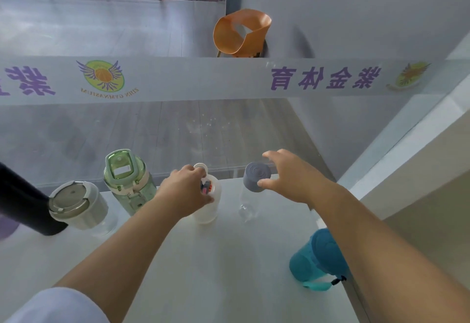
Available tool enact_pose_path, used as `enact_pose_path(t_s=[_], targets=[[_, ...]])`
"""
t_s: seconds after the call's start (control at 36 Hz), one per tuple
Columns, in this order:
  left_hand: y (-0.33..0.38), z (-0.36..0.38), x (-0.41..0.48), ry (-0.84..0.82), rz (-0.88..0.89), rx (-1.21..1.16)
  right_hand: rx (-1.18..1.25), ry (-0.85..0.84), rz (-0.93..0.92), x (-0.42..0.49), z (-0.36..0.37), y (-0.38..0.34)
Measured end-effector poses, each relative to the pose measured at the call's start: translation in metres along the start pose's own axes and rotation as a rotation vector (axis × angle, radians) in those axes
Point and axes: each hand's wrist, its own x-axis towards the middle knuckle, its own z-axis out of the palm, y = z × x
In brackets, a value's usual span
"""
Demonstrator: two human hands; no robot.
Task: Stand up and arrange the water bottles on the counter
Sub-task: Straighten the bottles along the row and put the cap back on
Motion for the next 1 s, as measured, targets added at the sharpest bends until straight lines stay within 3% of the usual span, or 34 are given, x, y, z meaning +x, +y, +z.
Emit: enact_pose_path(t_s=[0.17,0.47,0.69,1.0], targets=[[0.018,-0.006,-0.019,0.093,0.098,-0.033,0.007,0.120,-0.001,-0.036,-0.010,0.019],[0.037,0.017,-0.048,-0.093,0.116,0.030,-0.052,-0.066,0.115,-0.105,0.000,0.046],[0.046,0.030,-0.057,-0.125,0.134,0.050,-0.066,-0.164,0.185,-0.126,0.022,0.061],[0.047,0.033,-0.061,-0.121,0.137,0.067,-0.080,-0.082,0.156,-0.116,0.036,0.068]])
